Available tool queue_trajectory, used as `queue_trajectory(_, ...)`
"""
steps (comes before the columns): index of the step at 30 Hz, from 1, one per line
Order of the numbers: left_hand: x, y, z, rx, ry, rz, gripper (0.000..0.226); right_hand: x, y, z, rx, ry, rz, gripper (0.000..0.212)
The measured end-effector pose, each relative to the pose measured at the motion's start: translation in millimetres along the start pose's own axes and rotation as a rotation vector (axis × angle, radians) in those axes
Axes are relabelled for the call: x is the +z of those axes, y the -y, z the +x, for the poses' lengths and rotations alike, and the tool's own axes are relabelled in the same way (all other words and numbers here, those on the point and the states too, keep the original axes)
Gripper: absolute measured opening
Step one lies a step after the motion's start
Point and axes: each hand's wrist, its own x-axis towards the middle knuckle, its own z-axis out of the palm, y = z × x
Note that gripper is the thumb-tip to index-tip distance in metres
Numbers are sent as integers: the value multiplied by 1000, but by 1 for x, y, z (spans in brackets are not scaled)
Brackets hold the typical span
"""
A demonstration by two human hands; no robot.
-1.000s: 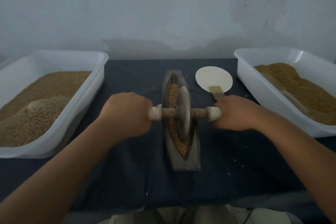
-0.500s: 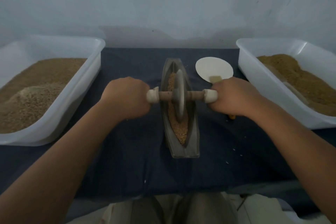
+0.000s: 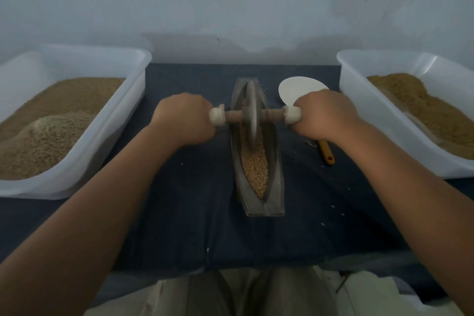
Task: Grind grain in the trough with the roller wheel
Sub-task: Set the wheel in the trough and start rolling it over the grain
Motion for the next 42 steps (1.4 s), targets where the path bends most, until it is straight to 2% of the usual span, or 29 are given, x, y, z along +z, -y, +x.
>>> queue_trajectory(2,-1,2,-25,54,60,-9,26,-8,-6,-23,-27,137,26,30)
queue_trajectory(5,2,6,-61,98,28,-4,32,-14,-11,-49,-84,194,65,34)
queue_trajectory(8,4,1,-51,82,-30,46,31,-4,-9,-37,-23,153,39,31)
queue_trajectory(12,0,-8,9,-23,-122,130,21,17,-4,4,114,-4,22,39)
queue_trajectory(16,-3,-8,28,-27,-90,104,29,15,-1,21,79,-102,21,30)
queue_trajectory(18,-3,-6,12,-6,-34,80,23,6,-3,10,51,13,16,29)
queue_trajectory(21,-6,1,-27,80,82,62,20,-12,-10,-21,6,344,104,26)
queue_trajectory(23,-8,3,-45,138,74,80,23,-23,-13,-41,4,509,261,35)
queue_trajectory(24,-7,3,-48,156,36,100,23,-24,-14,-46,3,532,313,35)
queue_trajectory(26,-5,-1,-40,141,-33,135,24,-14,-13,-45,21,443,283,29)
queue_trajectory(29,0,-2,-5,24,-33,102,26,10,-7,-21,70,60,39,32)
queue_trajectory(31,3,3,17,-25,-10,50,28,19,-2,-1,55,-132,4,37)
queue_trajectory(34,2,3,28,-50,-5,-5,37,14,2,16,4,-272,-19,40)
queue_trajectory(36,0,0,16,-22,-12,13,38,6,2,11,9,-193,1,37)
queue_trajectory(39,1,3,-23,87,-14,81,30,-5,-6,-21,-6,158,54,28)
queue_trajectory(42,5,6,-57,142,-98,122,32,-20,-11,-52,-91,328,163,28)
